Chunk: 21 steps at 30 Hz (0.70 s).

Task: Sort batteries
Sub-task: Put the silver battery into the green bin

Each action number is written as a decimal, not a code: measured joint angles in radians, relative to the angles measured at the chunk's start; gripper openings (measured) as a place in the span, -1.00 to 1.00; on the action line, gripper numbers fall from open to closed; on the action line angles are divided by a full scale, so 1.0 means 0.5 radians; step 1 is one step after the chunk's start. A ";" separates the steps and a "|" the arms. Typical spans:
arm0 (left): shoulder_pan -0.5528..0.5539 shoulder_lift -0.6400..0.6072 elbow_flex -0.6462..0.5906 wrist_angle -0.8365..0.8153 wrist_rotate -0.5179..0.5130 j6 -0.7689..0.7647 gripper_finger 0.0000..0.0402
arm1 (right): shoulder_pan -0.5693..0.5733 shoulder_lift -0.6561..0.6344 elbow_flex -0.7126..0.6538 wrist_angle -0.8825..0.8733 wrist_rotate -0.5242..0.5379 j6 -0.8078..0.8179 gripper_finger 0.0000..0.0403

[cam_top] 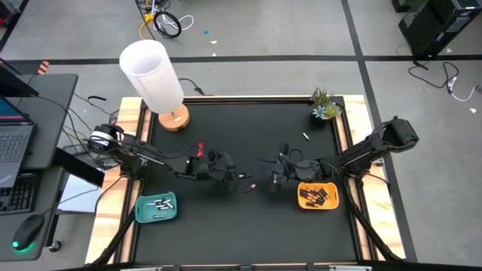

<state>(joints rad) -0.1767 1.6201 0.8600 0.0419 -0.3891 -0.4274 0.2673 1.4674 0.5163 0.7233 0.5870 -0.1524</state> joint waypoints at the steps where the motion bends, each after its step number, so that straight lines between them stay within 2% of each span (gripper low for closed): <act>1: 0.000 0.027 0.001 -0.003 0.013 0.000 -0.35 | 0.015 -0.007 -0.001 0.001 0.040 -0.014 -0.52; 10: 0.001 0.224 0.000 -0.025 -0.009 0.122 -0.35 | 0.088 -0.020 -0.001 -0.002 0.097 -0.039 -0.51; 21: 0.080 0.229 -0.131 0.148 0.100 0.209 -0.35 | 0.096 -0.020 -0.001 -0.012 0.097 -0.032 -0.51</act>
<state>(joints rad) -0.1366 1.7344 0.7946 0.1158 -0.3392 -0.3232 0.3153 1.4574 0.5159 0.7171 0.6353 -0.1684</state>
